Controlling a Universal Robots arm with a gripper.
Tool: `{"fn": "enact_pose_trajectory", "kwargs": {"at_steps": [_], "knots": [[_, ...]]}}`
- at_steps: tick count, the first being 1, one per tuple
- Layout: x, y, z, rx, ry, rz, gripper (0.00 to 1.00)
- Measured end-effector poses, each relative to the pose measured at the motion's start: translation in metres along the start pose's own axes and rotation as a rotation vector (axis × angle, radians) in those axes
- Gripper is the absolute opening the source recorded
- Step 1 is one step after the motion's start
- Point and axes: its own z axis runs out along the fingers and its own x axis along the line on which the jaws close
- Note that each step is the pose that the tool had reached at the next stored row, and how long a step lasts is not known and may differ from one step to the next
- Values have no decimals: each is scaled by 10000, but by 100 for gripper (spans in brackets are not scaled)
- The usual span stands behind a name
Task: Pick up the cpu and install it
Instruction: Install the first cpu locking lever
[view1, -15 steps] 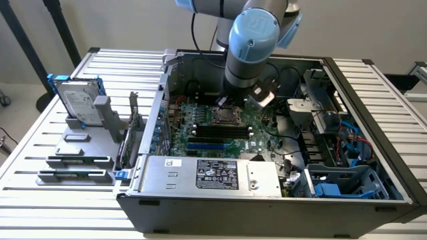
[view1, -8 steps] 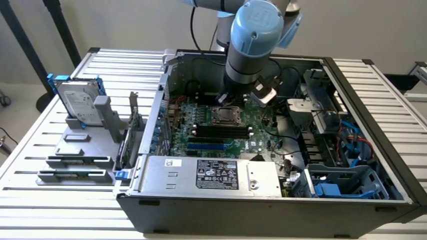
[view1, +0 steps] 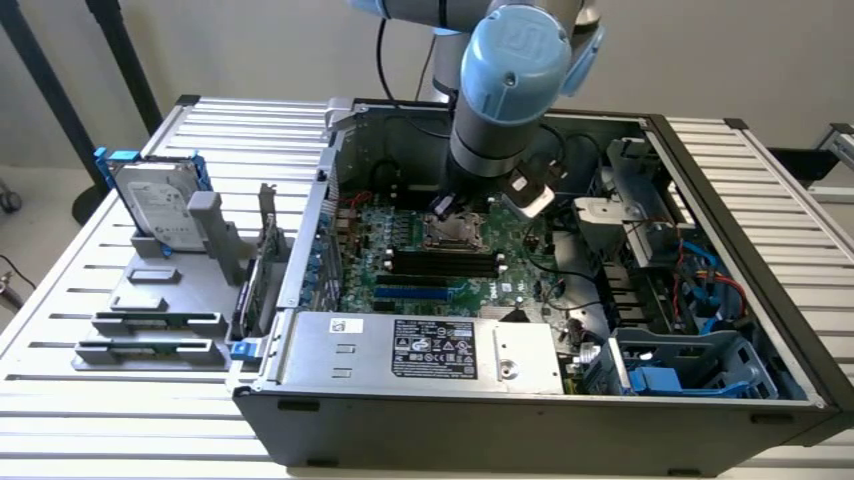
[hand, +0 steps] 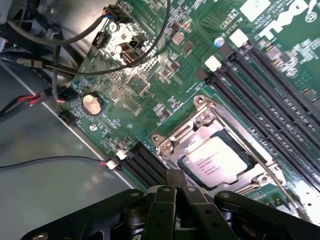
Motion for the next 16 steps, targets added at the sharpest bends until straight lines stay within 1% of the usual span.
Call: {"fn": "enact_pose_trajectory", "kwargs": {"at_steps": [6,16], "knots": [[-99,42,-113,1,0,0,11],[-241,92,-346,0,0,0,11]]}}
